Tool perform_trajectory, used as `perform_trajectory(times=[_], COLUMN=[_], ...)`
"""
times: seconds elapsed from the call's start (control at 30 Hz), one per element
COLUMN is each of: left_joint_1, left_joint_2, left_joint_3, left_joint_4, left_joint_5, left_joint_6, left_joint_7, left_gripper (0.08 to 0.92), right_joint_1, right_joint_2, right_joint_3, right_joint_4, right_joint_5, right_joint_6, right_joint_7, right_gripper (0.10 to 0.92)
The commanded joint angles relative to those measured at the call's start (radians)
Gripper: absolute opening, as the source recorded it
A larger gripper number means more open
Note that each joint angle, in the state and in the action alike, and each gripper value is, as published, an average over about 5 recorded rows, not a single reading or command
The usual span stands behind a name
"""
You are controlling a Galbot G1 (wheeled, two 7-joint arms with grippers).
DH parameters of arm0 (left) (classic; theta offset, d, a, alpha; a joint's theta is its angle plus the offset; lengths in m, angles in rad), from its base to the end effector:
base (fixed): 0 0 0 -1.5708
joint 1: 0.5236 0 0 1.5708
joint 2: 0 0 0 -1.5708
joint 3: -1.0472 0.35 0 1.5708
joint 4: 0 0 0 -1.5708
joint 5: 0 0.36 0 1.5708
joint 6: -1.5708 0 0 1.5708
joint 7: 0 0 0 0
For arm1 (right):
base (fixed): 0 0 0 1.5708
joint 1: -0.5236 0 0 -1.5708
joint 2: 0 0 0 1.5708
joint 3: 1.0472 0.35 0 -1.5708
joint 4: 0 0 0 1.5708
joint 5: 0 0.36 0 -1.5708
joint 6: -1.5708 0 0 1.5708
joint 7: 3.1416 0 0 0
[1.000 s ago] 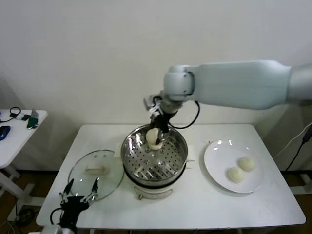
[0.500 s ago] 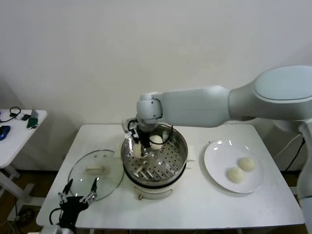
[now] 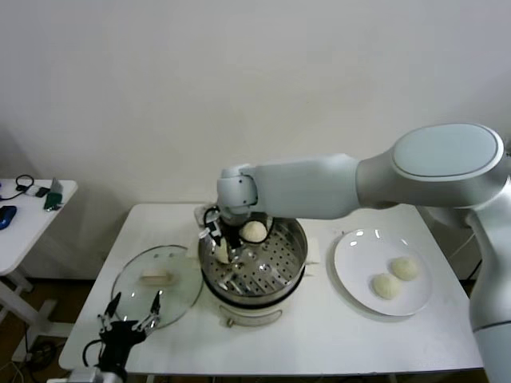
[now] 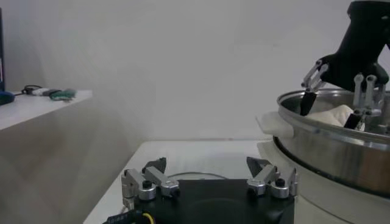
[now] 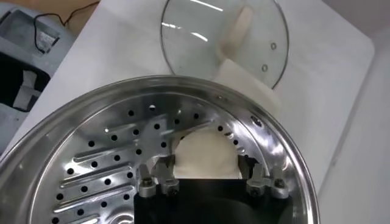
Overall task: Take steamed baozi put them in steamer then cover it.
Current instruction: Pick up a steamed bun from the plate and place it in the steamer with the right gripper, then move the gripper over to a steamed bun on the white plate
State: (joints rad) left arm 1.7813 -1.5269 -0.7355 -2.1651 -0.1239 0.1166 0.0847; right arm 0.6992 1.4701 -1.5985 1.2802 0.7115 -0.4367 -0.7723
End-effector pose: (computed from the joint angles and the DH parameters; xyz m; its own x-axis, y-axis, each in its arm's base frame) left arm 0.1190 0.0692 -0.3034 -0.9685 -0.0681 0.2396 -0.0626 0.9976 0.0305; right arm 0.5046 0.2468 -0.0940 -0.1611 -0.2066 0.9651 -0.8640 -0.4431 -0.2390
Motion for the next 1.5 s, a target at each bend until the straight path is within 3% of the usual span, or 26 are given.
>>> perform_trajectory(times=[0.03, 0.2, 0.4, 0.7, 1.03, 1.5], left_joint_1=[0.005, 0.005, 0.005, 0.008, 0.022, 0.033], left_joint_2=[-0.002, -0.008, -0.012, -0.009, -0.017, -0.023], left_joint_3=[0.001, 0.009, 0.015, 0.015, 0.012, 0.003], left_joint_4=[-0.005, -0.008, -0.012, -0.017, -0.016, -0.011], left_joint_5=[0.003, 0.011, 0.019, 0.023, 0.03, 0.03], left_joint_6=[-0.001, 0.0, 0.001, 0.002, -0.002, -0.007], left_joint_7=[0.001, 0.001, 0.002, 0.005, 0.005, 0.002], left_gripper=[0.823, 0.823, 0.823, 0.823, 0.823, 0.823], right_joint_1=[0.103, 0.27, 0.404, 0.173, -0.191, -0.398], right_joint_2=[-0.104, -0.347, -0.669, -0.995, -0.99, -0.885], right_joint_3=[0.007, -0.094, -0.298, -0.309, -0.022, 0.15], right_joint_4=[0.075, 0.18, 0.272, 0.258, 0.105, -0.025], right_joint_5=[-0.004, -0.003, -0.109, -0.373, -0.471, -0.493], right_joint_6=[0.08, 0.149, 0.209, 0.215, 0.202, 0.189], right_joint_7=[-0.066, -0.17, -0.228, -0.188, -0.167, -0.14], right_gripper=[0.817, 0.822, 0.823, 0.823, 0.823, 0.823])
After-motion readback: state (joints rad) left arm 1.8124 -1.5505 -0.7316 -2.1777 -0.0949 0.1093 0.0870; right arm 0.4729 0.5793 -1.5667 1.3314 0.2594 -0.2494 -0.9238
